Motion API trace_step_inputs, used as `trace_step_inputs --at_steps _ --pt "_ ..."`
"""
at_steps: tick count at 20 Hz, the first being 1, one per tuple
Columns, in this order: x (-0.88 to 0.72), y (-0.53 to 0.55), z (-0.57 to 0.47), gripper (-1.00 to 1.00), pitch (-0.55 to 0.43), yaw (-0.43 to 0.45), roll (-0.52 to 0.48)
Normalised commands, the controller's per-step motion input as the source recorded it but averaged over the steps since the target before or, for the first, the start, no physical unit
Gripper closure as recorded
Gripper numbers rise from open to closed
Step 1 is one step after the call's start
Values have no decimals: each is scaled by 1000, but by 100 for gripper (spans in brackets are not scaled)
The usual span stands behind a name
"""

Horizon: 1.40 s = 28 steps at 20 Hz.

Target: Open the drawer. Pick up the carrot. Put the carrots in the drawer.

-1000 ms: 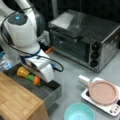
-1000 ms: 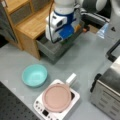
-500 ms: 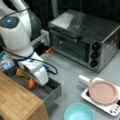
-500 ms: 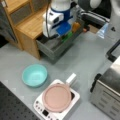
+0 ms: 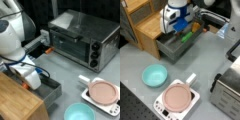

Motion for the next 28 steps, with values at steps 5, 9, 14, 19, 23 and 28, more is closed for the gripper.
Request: trace_step_inputs --at_steps 5,9,14,19,23,28 --pt "67 -23 -18 100 -74 27 146" --pt "47 -15 7 100 -67 17 135" --pt "20 20 48 -100 -79 11 104" --pt "-36 99 38 -100 -66 -7 99" --pt "-66 127 -35 -100 -46 -27 104" --pt "-100 166 -33 -100 -44 -46 99"
